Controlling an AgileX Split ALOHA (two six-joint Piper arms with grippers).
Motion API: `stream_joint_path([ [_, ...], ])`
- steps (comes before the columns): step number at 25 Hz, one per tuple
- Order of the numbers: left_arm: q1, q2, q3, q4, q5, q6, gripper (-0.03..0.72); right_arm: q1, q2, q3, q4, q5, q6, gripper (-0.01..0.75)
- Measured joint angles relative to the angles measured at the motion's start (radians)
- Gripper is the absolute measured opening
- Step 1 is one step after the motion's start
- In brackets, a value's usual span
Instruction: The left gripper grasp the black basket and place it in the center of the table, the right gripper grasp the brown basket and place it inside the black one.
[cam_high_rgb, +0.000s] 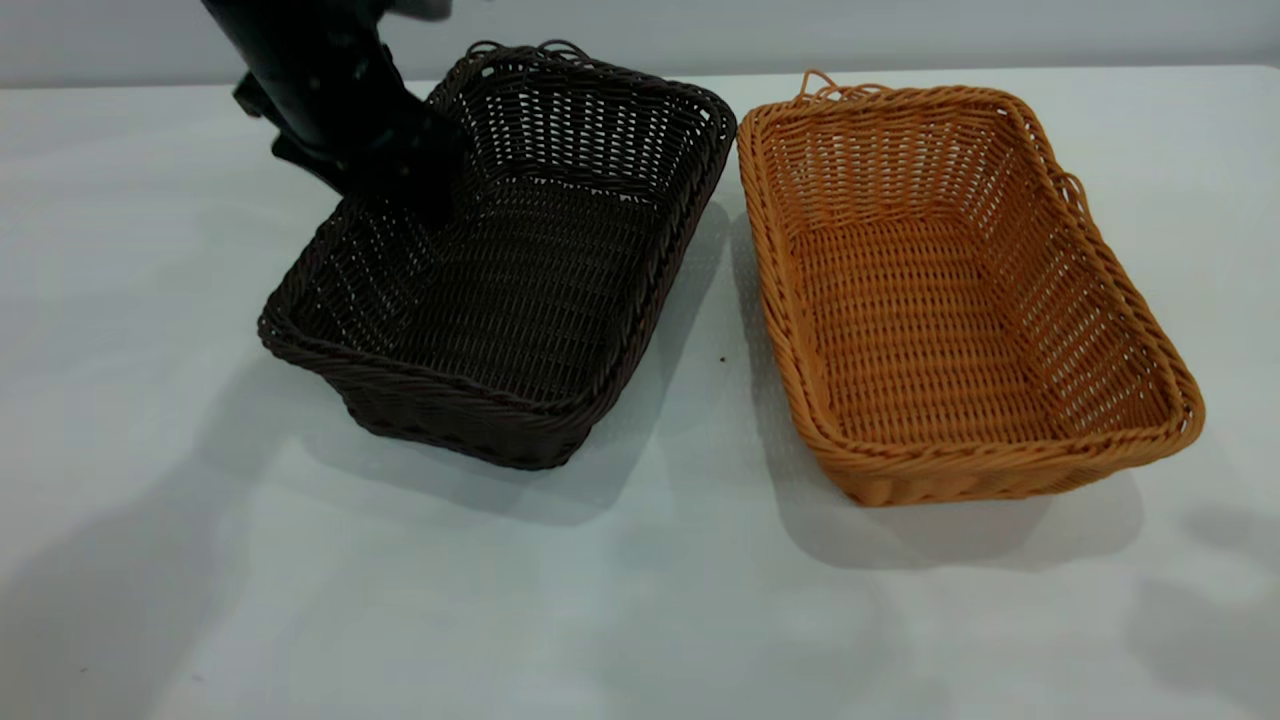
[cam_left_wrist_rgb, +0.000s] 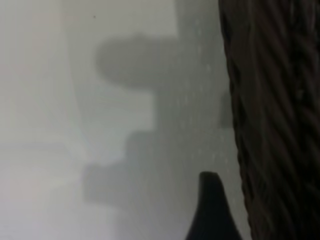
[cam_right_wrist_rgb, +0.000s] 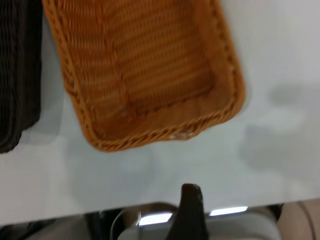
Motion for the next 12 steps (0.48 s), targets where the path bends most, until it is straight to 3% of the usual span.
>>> stream_joint_path([
  [3, 0.000, 0.023, 0.000, 0.000, -0.038, 0.000, 0.357, 0.000, 0.095, 0.000, 0.079, -0.005, -0.047, 0.565],
  [7, 0.002, 0.028, 0.000, -0.009, -0.103, 0.007, 0.100, 0.000, 0.228, 0.000, 0.204, -0.004, -0.111, 0.565],
  [12, 0.022, -0.029, -0.005, -0.008, -0.089, 0.063, 0.080, 0.050, 0.389, -0.002, 0.329, -0.022, -0.145, 0.565],
])
